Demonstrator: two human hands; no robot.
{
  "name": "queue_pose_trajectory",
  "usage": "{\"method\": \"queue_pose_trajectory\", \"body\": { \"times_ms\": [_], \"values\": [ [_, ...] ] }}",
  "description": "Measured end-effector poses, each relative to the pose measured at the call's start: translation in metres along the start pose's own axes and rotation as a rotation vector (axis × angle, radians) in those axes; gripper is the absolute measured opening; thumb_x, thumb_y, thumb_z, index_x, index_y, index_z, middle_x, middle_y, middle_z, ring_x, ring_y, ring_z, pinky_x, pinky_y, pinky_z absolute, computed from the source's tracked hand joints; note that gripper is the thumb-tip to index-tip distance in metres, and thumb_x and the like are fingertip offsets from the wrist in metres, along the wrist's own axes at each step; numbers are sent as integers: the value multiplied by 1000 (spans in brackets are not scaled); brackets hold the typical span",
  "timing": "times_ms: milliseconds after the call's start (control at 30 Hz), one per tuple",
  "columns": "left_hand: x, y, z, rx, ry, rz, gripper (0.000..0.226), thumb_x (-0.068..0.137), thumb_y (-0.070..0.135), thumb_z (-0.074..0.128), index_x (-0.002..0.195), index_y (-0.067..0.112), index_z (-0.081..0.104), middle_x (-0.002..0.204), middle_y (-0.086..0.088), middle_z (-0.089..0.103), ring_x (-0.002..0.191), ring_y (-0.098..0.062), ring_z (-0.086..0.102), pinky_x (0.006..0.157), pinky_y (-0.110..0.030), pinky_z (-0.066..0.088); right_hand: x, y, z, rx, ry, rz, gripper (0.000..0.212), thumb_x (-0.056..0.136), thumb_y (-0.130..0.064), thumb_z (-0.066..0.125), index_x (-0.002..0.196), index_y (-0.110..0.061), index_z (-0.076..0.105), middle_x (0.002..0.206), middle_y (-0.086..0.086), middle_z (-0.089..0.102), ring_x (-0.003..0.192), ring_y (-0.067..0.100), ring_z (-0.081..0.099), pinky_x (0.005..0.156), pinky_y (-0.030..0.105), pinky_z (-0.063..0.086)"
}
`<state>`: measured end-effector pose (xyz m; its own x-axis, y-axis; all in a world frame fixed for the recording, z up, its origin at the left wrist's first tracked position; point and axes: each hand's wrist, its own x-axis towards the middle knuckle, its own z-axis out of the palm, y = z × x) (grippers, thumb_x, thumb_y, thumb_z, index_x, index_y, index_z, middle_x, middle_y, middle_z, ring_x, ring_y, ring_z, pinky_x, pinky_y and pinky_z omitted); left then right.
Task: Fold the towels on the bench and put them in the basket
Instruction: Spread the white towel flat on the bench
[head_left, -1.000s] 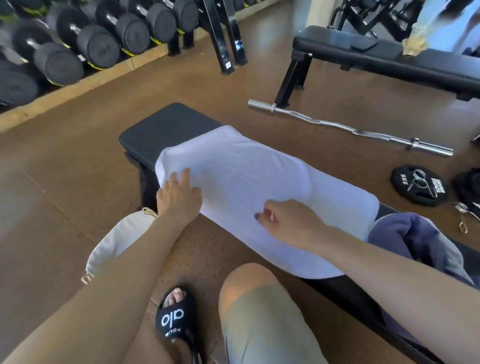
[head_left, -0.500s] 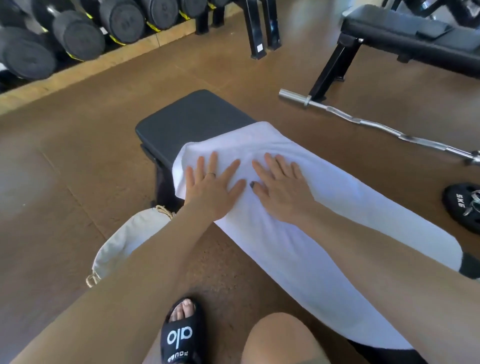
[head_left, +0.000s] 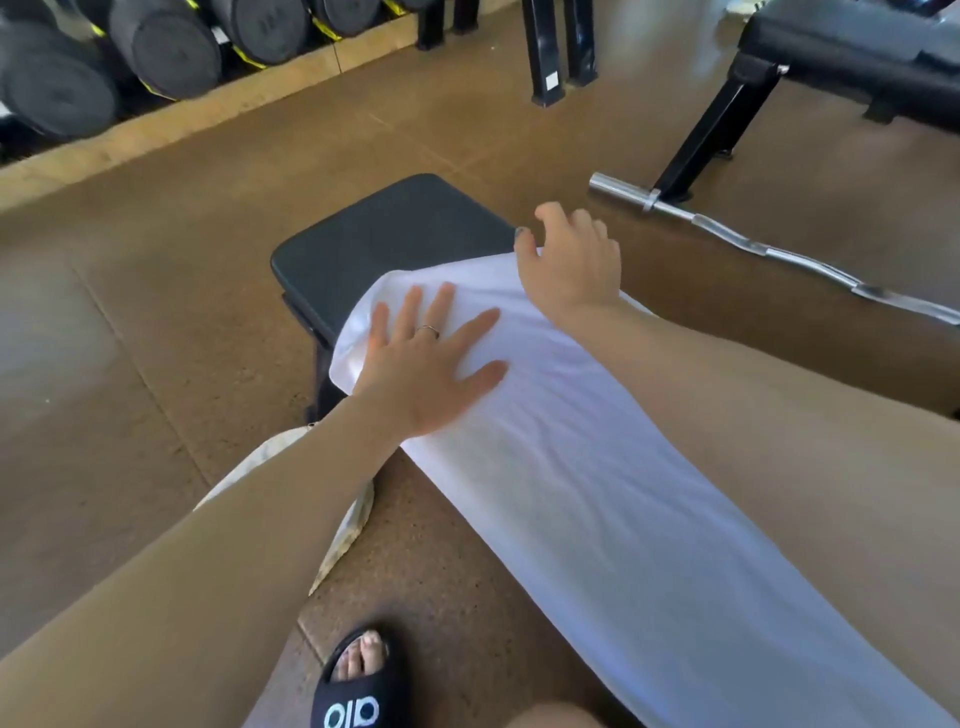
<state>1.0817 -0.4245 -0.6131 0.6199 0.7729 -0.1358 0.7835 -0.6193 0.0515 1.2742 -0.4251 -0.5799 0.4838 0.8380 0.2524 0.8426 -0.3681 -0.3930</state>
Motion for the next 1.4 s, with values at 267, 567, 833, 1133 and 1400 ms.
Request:
{"method": "queue_pose_trajectory", "body": {
  "times_ms": [267,567,833,1133,1400],
  "values": [
    [2,-1,4,-11,31,11,70,84,84,-1,150,61,-8,168,2,-15,154,-30,-16,121,-59,-9,29,-13,-3,-49,-337,151,55,95,-58,46,129,-15,53,123,8,61,112,33,59,74,35,38],
    [3,-3,1,-15,-19,21,70,85,84,1,150,59,-8,168,1,-12,154,-30,-16,121,-58,-12,48,-11,-42,99,-795,279,29,78,-32,74,92,-8,64,75,8,55,65,21,48,63,30,44],
    [5,-27,-27,-228,311,-147,52,100,47,49,146,30,31,151,-6,31,137,-31,36,108,-48,40,46,3,-26,449,-245,87,19,82,2,54,89,-16,57,84,0,56,73,19,53,53,21,37],
    [14,-56,-24,-220,169,-312,45,106,34,38,151,27,30,155,-10,32,139,-34,32,113,-48,36,21,17,6,-95,-9,-249,21,91,-1,54,111,-7,55,107,16,52,92,37,52,77,44,43],
    [37,-78,-27,-214,185,-440,20,105,23,42,122,13,45,114,-11,57,102,-28,55,92,-46,53,5,-2,47,-33,-164,-473,38,101,-25,39,124,-7,63,121,13,62,113,36,57,95,45,46]
  ]
}}
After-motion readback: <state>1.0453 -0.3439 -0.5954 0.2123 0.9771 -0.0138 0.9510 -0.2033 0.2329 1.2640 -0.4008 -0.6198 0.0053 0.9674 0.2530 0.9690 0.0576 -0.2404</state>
